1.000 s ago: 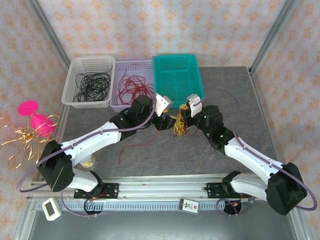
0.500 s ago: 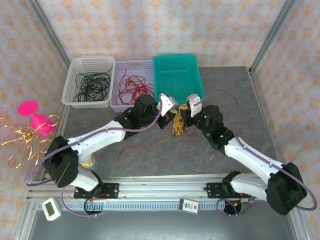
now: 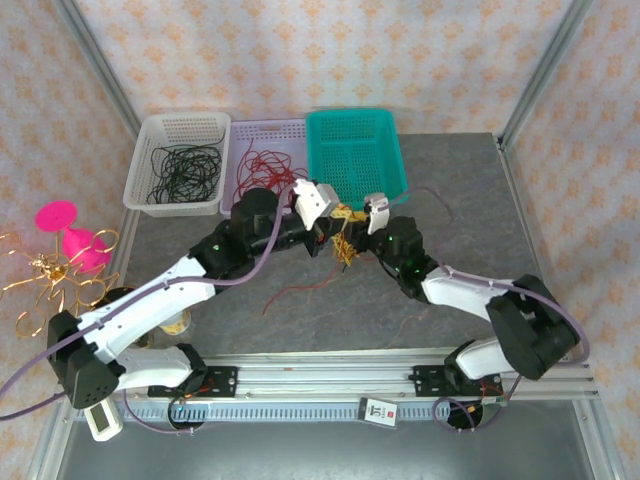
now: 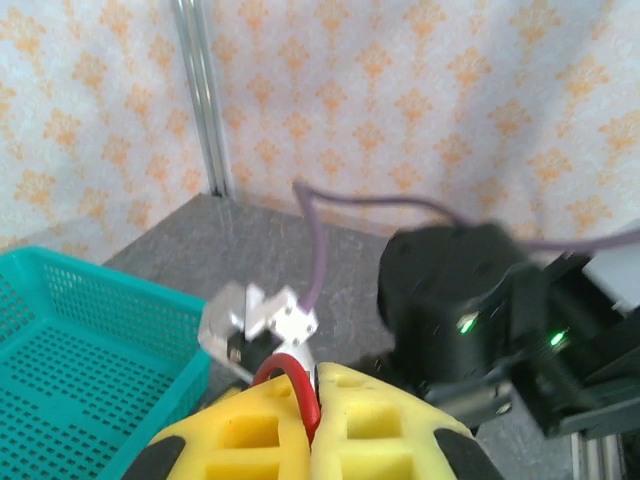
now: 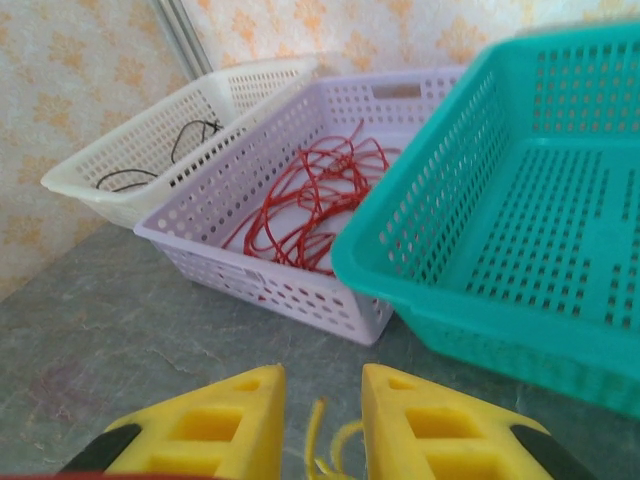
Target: Untangle the cables
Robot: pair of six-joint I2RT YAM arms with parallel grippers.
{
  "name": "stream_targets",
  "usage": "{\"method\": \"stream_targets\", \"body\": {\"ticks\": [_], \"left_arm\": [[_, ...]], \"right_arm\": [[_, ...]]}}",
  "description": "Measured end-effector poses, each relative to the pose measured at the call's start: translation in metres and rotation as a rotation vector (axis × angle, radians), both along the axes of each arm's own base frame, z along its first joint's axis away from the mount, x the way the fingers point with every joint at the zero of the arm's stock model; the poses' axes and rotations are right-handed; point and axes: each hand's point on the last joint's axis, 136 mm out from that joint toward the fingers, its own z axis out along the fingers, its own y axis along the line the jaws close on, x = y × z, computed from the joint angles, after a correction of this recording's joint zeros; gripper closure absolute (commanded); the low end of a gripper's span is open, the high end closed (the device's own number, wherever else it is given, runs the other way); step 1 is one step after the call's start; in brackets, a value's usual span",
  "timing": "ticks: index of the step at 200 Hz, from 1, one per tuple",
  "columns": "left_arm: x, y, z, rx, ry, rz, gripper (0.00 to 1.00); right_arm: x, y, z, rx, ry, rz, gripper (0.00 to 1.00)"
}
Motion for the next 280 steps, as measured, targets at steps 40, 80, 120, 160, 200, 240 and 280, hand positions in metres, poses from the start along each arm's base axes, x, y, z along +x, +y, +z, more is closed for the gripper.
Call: {"method": "stream_targets", "body": {"ticks": [40,80,120,160,200,240,280], "left_arm": [[0.001,0.013,0.050,-0.029,-0.046,0.064,1.00],[0.003,0.032,0.113,-0.084,-0.144,0.152,1.00],[-0.008,0.068,0.208,-0.216,-0.323,0.262,1.00],[-0.013,0.095,0.258,-0.286,-0.431,0.367,1.00],[0.019,0.111,0.279,-0.292,-0.473,0.520,1.00],[0.063,0.124,0.285,-0.259,-0.496,0.652,1.00],[0.122,0.165,0.270,-0.237,-0.472,0.794,1.00]], "right_arm": [[0.002,-0.009,-0.025,0.061,0.032,-0.068,0.75],[0.011,-0.013,-0.035,0.112,0.048,-0.126,0.65],[0.017,-0.021,-0.042,0.122,0.063,-0.180,0.61],[0.020,-0.028,-0.046,0.112,0.071,-0.227,0.58],[0.018,-0.037,-0.055,0.073,0.099,-0.261,0.54],[0.006,-0.047,-0.069,0.016,0.142,-0.276,0.54],[-0.003,-0.052,-0.073,-0.007,0.170,-0.276,0.53]]}}
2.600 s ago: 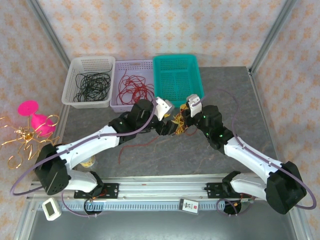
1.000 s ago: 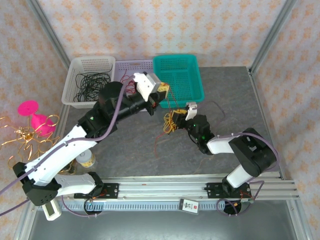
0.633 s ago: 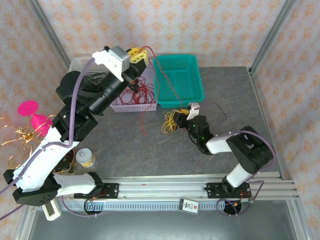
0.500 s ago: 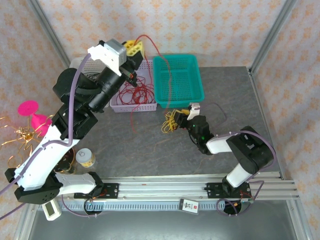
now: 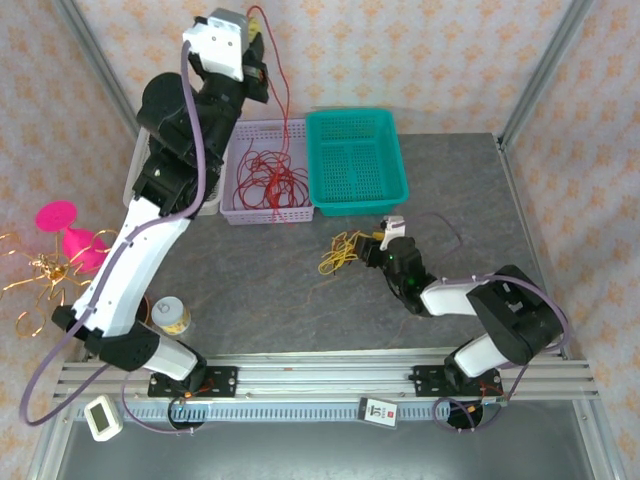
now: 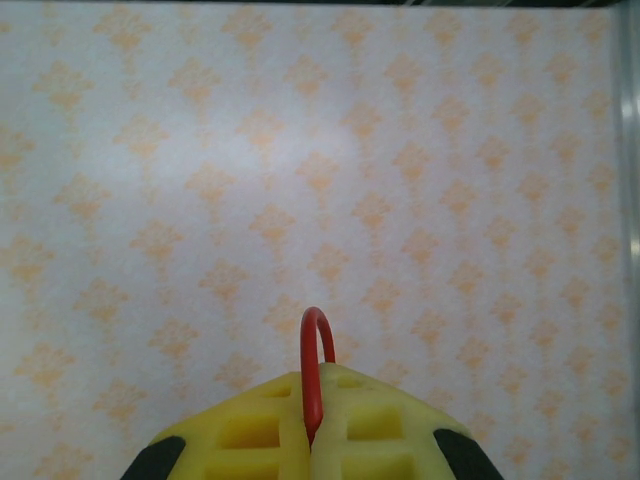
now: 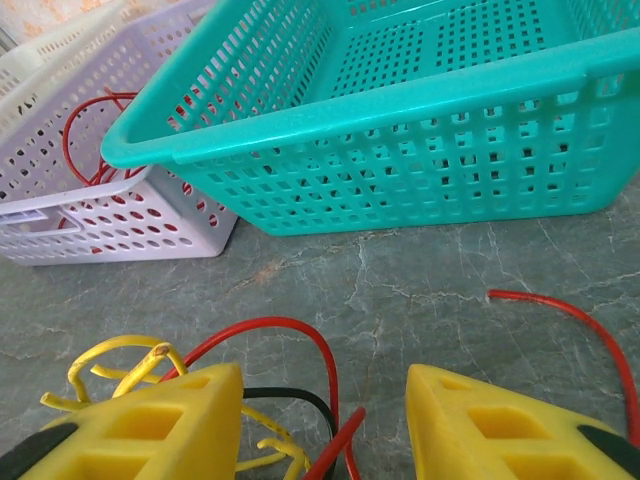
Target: Untangle the cables
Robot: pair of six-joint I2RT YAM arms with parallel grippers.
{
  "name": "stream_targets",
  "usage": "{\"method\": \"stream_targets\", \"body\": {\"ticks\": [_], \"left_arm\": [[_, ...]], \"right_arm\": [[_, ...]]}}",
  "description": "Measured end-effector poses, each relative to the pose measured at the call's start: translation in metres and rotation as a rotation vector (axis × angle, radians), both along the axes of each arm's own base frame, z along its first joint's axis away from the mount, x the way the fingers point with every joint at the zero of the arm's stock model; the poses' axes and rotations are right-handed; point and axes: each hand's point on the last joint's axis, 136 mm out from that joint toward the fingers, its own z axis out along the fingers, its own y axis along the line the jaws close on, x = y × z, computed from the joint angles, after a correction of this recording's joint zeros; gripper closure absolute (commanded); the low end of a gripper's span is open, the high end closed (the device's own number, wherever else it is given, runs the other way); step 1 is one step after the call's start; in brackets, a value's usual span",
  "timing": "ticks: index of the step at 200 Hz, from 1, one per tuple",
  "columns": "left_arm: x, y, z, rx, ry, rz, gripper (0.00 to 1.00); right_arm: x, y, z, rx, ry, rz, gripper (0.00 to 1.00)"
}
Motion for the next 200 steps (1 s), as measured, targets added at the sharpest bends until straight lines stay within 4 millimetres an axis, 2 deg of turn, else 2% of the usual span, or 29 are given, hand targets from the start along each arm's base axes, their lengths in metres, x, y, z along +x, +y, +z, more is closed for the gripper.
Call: {"method": "stream_targets", "body": {"ticks": [20,40,77,109,132,162,188,200], "left_arm": [[0.039,0.022,-0.021,-0.013,0.049,0.054,1.00],[0.081,0.038,-0.053,-0.025,0.118,0.073,1.00],[0.154,0.062,-0.126,-0.071,0.267,0.066,1.00],[0.198,0.072,-0.192,-0.128,0.383,0.043,1.00],[0.218,0.070,-0.249,-0.166,0.475,0.011,1.00],[0.236,0.059,-0.351,-0.218,0.657,-0.030,1.00],[0.229,0.056,-0.434,-0.254,0.820,-0.025,1.00],[0.219,0.056,-0.462,-0.272,0.871,-0.019,1.00]], "right_arm": [[-0.003,0.000,0.002,-0.002,0.009,0.007,0.53],[-0.008,-0.001,0.005,-0.003,0.024,0.018,0.53],[-0.018,-0.005,0.020,0.009,0.028,0.029,0.53],[-0.024,-0.009,0.031,0.015,0.017,0.027,0.53],[-0.026,-0.011,0.029,0.006,0.030,0.023,0.53],[-0.029,-0.017,0.017,-0.017,0.079,-0.004,0.53],[-0.031,-0.024,0.007,-0.040,0.140,-0.042,0.53],[-0.031,-0.026,0.006,-0.043,0.156,-0.054,0.52]]}}
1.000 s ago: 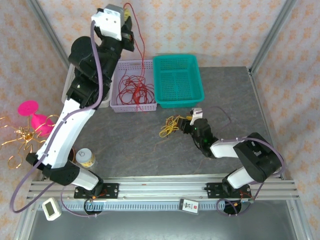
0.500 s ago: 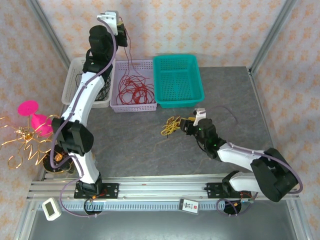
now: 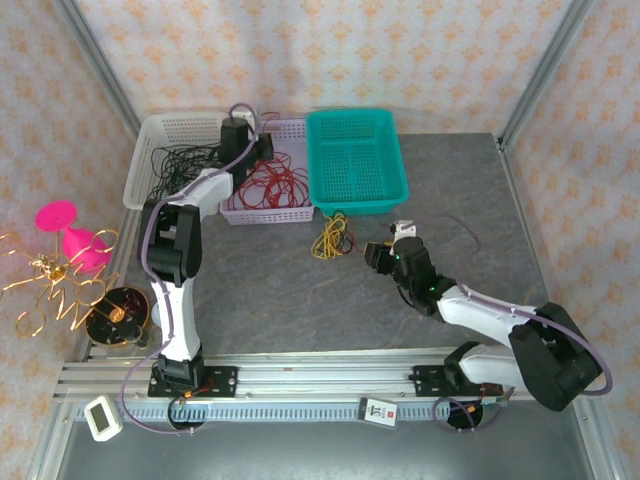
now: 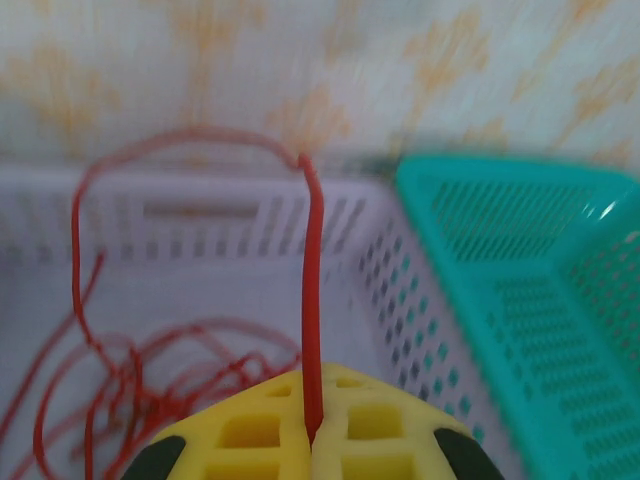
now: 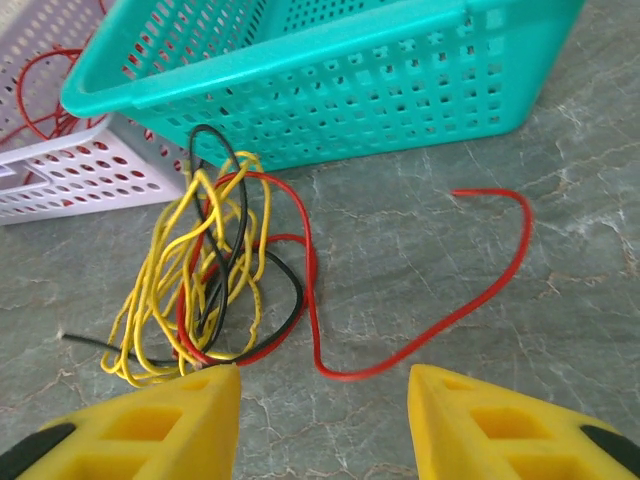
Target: Untangle the cables
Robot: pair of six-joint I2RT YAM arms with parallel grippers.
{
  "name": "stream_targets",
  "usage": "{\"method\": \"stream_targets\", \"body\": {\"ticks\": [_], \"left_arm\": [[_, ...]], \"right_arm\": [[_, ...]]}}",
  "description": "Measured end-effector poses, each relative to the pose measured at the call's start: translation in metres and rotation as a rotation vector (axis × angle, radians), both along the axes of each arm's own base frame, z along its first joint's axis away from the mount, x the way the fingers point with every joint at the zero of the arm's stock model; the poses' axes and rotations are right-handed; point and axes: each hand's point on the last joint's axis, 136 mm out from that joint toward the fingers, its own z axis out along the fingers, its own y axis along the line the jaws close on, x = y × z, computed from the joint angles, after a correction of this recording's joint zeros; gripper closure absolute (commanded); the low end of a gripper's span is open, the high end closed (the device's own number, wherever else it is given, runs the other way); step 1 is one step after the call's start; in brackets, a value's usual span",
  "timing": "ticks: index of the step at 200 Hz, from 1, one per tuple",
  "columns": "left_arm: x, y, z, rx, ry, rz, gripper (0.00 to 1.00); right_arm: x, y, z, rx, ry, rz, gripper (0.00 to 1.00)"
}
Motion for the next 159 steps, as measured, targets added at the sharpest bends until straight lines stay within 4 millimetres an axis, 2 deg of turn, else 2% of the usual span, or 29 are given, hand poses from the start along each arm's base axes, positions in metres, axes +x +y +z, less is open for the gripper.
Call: {"method": "stream_targets", "body": {"ticks": [29,41,54,69,77,104,120,135,159], "left_arm": [[-0.028,0.001,-0.057,-0.025,0.109,0.013,1.00],[-0.040,0.000,-0.071,-0.030,0.140,0.015,1.00],[-0.056,-0.001,-0.076,-0.032,0.156,0.019,1.00],[-0.071,-0.003,-0.067,-0.030,0.146,0.019,1.00],[-0.077,-0.004,-0.055,-0.030,0.126,0.020,1.00],[-0.086,-0.003,-0.009,-0.039,0.025,0.026,1.00],[-0.089,-0.001,0.004,-0.038,-0.007,0.031,1.00],[-0.087,-0.002,0.001,-0.033,-0.003,0.029,1.00],[-0.080,-0.002,-0.028,-0.020,0.051,0.037,1.00]], "right_arm": [[-0.004,-0.006,0.011,0.007,-0.012,-0.021,0.52],[-0.003,-0.007,0.015,0.007,-0.019,-0.028,0.52],[-0.001,-0.007,0.017,0.002,-0.020,-0.034,0.52],[0.002,-0.007,0.018,-0.003,-0.017,-0.040,0.52],[0.003,-0.007,0.018,-0.006,-0.013,-0.040,0.52],[0.004,-0.006,0.013,-0.015,0.001,-0.040,0.52],[0.004,-0.005,0.009,-0.021,0.011,-0.040,0.51],[0.004,-0.006,0.002,-0.031,0.029,-0.041,0.51],[0.004,-0.005,-0.001,-0.032,0.042,-0.045,0.51]]}}
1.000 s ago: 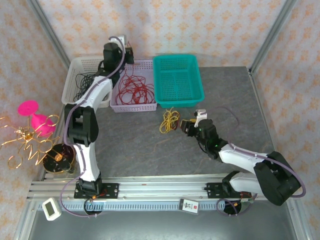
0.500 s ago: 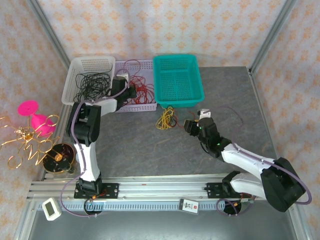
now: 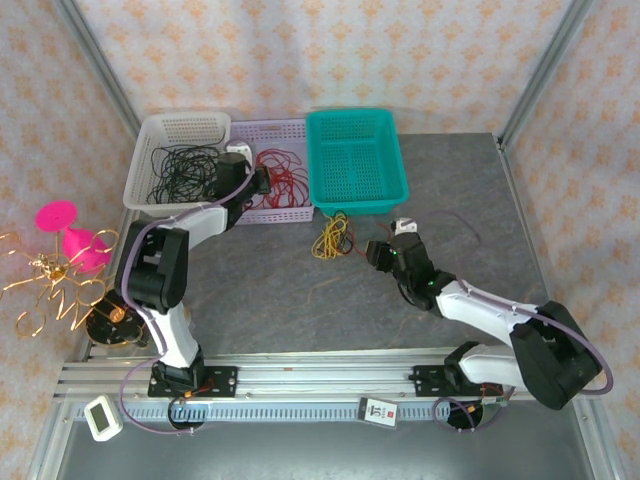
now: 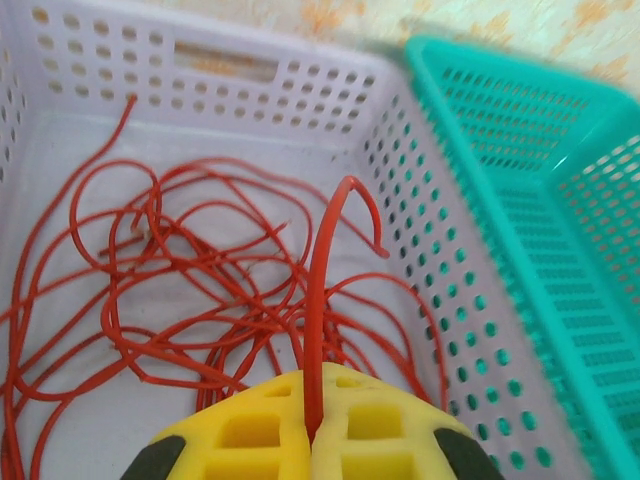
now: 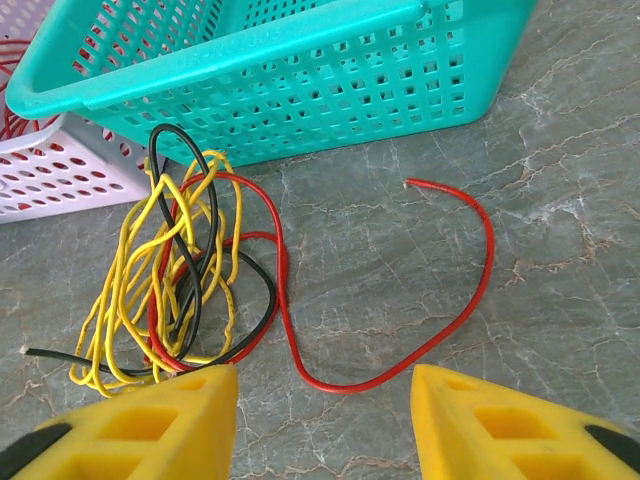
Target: Untangle the cables
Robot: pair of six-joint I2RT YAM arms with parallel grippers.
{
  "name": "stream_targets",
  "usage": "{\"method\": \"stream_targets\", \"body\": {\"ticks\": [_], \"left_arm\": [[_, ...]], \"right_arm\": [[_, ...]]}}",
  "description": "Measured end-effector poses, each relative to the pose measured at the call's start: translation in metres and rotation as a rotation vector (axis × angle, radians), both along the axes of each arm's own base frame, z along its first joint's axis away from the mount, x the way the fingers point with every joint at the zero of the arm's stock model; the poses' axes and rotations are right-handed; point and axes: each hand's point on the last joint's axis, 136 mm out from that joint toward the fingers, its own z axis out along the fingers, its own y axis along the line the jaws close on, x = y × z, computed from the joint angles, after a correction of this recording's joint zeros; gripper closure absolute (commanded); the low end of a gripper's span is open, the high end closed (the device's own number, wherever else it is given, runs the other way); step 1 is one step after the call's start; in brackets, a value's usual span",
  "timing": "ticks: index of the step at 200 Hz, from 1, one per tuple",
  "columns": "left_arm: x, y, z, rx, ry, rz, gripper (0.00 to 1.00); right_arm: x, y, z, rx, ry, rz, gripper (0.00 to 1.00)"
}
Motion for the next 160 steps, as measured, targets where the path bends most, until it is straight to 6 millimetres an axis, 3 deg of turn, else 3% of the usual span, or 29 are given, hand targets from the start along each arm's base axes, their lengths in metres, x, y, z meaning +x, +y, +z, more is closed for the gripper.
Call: {"method": "stream_targets", "body": {"ticks": [35,60,83,103,117,133,160], "left_arm": [[0.016,0.002,-0.041,0.027,0.094,0.027,0.59],[0.023,0.002,-0.047,0.047,0.118,0.030,0.53],[0.022,0.001,-0.038,0.046,0.105,0.031,0.46],[0.011,0.002,-0.022,0.050,0.099,0.030,0.39],[0.003,0.002,0.001,0.061,0.072,0.033,0.30],[-0.004,0.003,0.036,0.072,0.016,0.038,0.25],[-0.016,0.004,0.086,0.077,-0.071,0.045,0.21]], "right_arm": [[0.001,0.001,0.004,0.001,0.004,-0.002,0.50],[0.001,0.002,0.007,-0.007,0.021,0.003,0.47],[0.005,0.010,0.017,-0.001,0.042,0.027,0.47],[0.016,0.020,0.023,-0.002,0.074,0.037,0.48],[0.028,0.018,0.018,-0.015,0.126,0.002,0.48],[0.038,0.003,0.004,-0.024,0.190,-0.075,0.47],[0.038,-0.030,-0.015,-0.023,0.278,-0.207,0.47]]}}
